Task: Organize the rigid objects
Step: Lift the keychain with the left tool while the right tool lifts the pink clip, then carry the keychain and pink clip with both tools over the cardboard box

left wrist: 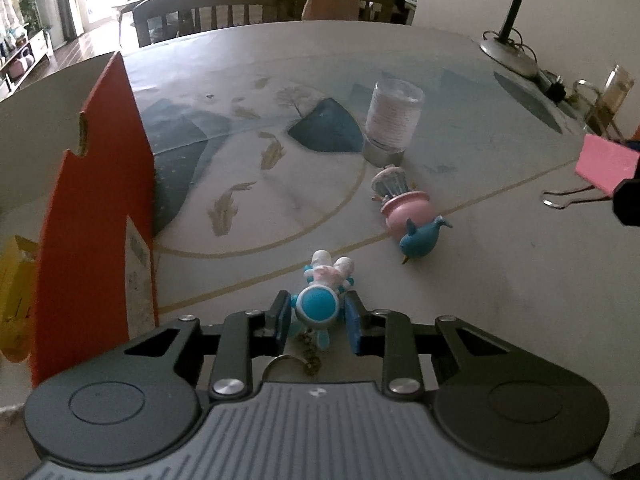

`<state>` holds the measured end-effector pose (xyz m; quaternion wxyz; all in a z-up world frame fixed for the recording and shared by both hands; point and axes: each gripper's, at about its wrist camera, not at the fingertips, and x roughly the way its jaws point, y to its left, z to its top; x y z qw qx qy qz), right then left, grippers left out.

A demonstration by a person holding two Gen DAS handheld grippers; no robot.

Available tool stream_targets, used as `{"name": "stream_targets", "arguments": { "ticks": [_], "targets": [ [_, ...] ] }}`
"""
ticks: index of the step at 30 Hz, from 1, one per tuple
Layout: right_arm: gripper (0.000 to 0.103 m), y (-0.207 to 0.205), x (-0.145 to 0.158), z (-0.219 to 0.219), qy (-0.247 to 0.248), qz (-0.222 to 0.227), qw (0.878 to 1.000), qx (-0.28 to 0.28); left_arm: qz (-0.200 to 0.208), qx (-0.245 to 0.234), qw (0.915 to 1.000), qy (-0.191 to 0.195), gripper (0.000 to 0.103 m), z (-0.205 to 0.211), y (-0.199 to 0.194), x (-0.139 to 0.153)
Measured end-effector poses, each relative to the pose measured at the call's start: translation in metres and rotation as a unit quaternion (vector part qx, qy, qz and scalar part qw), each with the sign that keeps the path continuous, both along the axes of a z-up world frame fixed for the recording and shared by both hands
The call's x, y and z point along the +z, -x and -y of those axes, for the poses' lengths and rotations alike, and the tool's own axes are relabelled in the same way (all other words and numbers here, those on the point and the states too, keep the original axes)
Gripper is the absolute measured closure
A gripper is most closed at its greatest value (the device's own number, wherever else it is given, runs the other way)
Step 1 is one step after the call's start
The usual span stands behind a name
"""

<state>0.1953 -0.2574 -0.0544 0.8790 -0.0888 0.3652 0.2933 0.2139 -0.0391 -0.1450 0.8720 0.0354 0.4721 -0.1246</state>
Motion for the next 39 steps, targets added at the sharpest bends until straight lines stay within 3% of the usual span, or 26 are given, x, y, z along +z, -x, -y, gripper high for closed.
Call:
{"name": "stream_targets", "arguments": {
  "ticks": [13,24,39],
  "targets": [
    [0.045,-0.004,0.018,-0.025,-0.016,0.017,1.000,0.020,0.050,0.024,0.9974,0.046,0.075,-0.027,0.014,0.077],
    [0.045,0.002,0.043,-0.094,-0.025,0.048,0.996,0.067,0.099,0.053,0.9920,0.057,0.075,-0.086,0.016,0.133],
    [0.045,0.012,0.044,-0.209,-0.016,0.066,0.991,0.112,0.108,0.100,0.9886,0.031,0.075,-0.198,0.019,0.147]
  ]
}}
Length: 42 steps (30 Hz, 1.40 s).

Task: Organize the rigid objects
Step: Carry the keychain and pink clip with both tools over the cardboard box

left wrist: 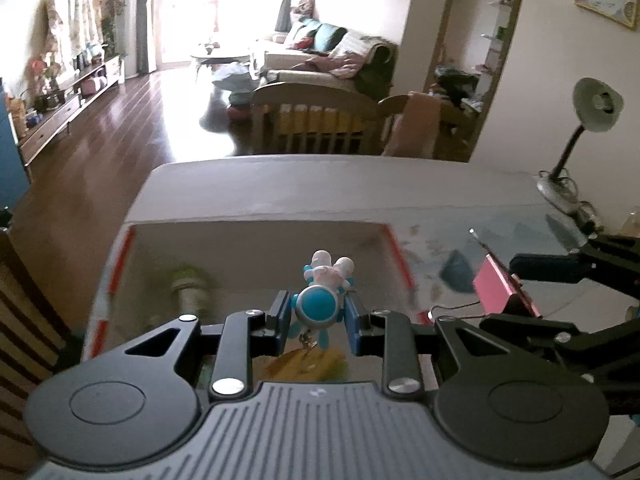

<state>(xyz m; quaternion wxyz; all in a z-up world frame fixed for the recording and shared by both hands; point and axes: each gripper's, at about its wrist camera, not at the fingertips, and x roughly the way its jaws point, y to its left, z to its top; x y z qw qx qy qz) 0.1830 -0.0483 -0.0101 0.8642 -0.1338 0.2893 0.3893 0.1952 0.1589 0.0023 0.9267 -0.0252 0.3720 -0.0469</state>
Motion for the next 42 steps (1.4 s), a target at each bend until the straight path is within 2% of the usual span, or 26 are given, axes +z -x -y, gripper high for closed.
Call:
{"name": "stream_targets", "arguments": {
  "ticks": [9,15,19,28,35,42],
  "targets": [
    [0.045,-0.011,-0.032,-0.055,0.037,-0.019,0.999,0.000,-0.039,0.027,0.9988,-0.011,0.075,-0.063,-0.006,-0.032],
    [0.045,-0.014,-0.058,-0.086,0.071,-0.027,0.997,-0.002,-0.069,0.028,0.9970,-0.021,0.075,-0.086,-0.010,-0.059],
    [0.045,-0.013,-0.069,-0.102,0.090,-0.028,0.996,0.001,-0.086,0.022,0.9956,-0.029,0.075,-0.089,-0.013,-0.074],
    [0.045,-0.014,-0.085,-0.114,0.116,-0.042,0.992,-0.008,-0.109,-0.025,0.9926,-0.047,0.075,-0.071,-0.016,-0.093],
    [0.044,-0.010,-0.085,-0.113,0.118,-0.053,0.992,-0.013,-0.145,-0.025,0.9888,-0.023,0.075,-0.072,-0.020,-0.110],
    [0.041,-0.013,-0.084,-0.110,0.108,-0.069,0.992,-0.016,-0.155,-0.019,0.9876,-0.017,0.075,-0.072,-0.023,-0.114]
  ]
}}
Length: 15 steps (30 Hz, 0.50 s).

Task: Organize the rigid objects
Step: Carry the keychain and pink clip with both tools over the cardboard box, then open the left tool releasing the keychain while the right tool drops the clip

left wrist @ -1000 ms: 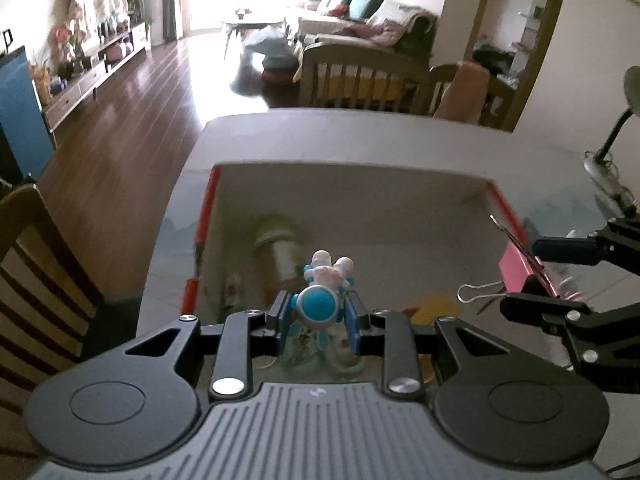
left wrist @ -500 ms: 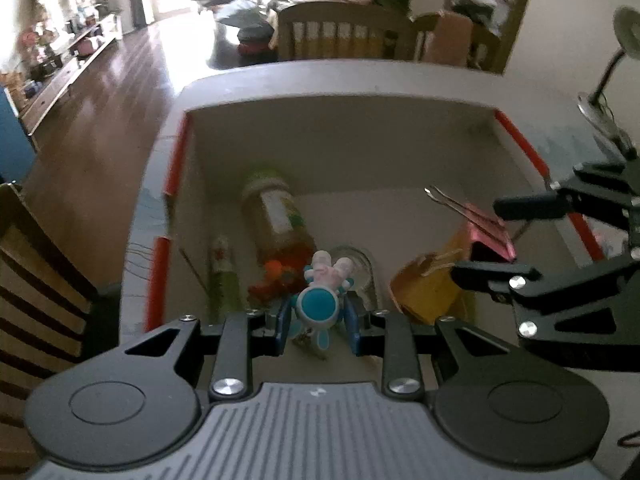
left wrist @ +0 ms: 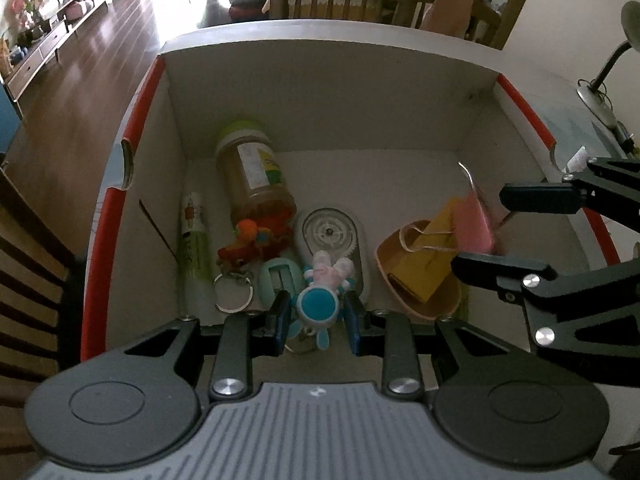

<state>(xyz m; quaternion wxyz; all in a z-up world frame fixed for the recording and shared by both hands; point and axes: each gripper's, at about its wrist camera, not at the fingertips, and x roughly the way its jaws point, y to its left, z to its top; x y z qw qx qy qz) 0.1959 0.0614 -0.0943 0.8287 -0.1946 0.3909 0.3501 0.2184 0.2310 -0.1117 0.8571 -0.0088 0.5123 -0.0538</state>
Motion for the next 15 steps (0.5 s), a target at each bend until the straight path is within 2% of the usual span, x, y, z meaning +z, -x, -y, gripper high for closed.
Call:
{"name": "stream_targets", "arguments": {
  "ticks": [9,15],
  "targets": [
    [0.036,0.010,0.007,0.008,-0.022,-0.010,1.000,0.015,0.012,0.002,0.9999,-0.005,0.075,0.005,0.003,0.006],
    [0.032,0.018,0.019,0.022,-0.046,-0.013,0.999,0.021,0.034,0.009,0.9993,-0.008,0.075,0.010,0.015,0.024]
  ]
}}
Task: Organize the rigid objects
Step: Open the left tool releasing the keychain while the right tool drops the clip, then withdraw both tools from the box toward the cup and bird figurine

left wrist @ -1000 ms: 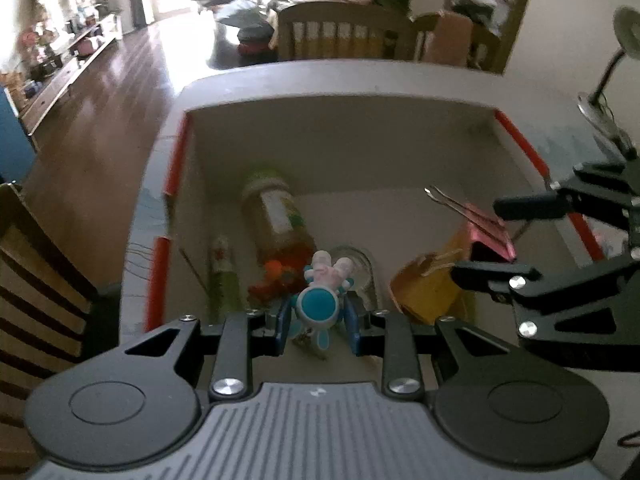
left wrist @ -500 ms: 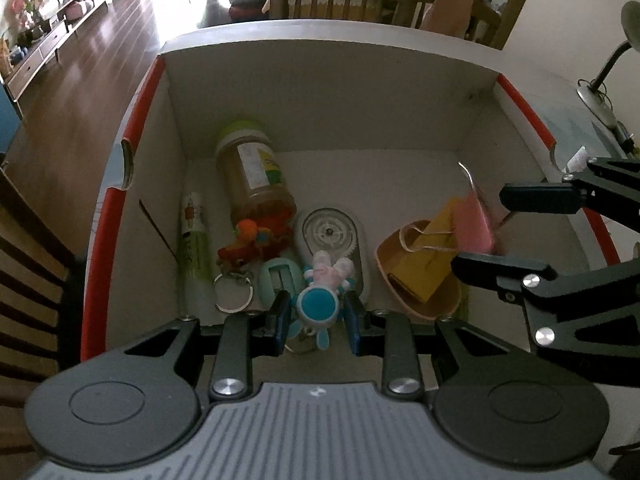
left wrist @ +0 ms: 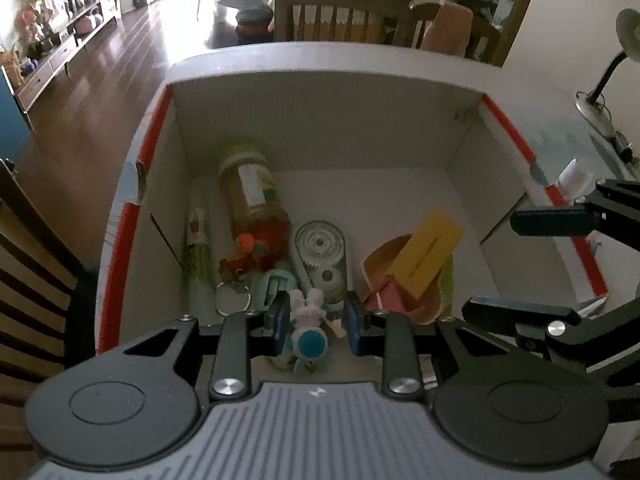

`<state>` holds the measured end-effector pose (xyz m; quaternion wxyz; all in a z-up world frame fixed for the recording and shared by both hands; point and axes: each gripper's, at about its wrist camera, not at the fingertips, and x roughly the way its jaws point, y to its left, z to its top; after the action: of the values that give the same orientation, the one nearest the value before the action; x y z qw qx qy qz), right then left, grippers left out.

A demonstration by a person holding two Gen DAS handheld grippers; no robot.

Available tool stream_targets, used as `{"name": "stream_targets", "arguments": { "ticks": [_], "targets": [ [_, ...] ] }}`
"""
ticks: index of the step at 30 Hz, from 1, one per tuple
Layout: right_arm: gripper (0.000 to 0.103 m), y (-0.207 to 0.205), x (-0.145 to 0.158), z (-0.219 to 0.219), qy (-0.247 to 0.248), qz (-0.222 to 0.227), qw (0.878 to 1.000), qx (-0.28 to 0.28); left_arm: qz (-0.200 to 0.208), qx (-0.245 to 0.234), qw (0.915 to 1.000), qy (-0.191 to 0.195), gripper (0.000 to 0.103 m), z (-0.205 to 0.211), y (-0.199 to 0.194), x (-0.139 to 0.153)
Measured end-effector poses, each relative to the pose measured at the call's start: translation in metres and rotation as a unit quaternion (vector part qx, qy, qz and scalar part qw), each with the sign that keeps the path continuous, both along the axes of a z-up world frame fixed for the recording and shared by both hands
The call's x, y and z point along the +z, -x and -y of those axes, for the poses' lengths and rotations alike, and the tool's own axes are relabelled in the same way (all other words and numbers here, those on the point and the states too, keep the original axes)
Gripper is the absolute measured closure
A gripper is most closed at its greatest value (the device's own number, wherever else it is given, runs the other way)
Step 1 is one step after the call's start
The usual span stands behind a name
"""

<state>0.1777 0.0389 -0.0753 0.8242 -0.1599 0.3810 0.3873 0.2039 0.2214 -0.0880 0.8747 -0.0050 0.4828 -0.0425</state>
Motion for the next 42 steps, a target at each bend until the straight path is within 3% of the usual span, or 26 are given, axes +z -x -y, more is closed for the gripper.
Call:
{"name": "stream_targets", "arguments": {
  "ticks": [22,30,42],
  "targets": [
    [0.030,0.005,0.057,0.089,-0.103,0.015,0.994,-0.037,0.110,0.015,0.9938,-0.007,0.075,0.068,0.035,0.084],
    [0.018,0.008,0.068,0.135,-0.123,0.029,0.991,-0.052,0.136,0.011,0.9906,0.003,0.075,0.105,0.043,0.097],
    [0.014,-0.001,0.051,0.224,-0.123,0.021,0.986,-0.109,0.141,-0.023,0.9893,0.031,0.072,0.179,0.037,0.091]
  ]
}}
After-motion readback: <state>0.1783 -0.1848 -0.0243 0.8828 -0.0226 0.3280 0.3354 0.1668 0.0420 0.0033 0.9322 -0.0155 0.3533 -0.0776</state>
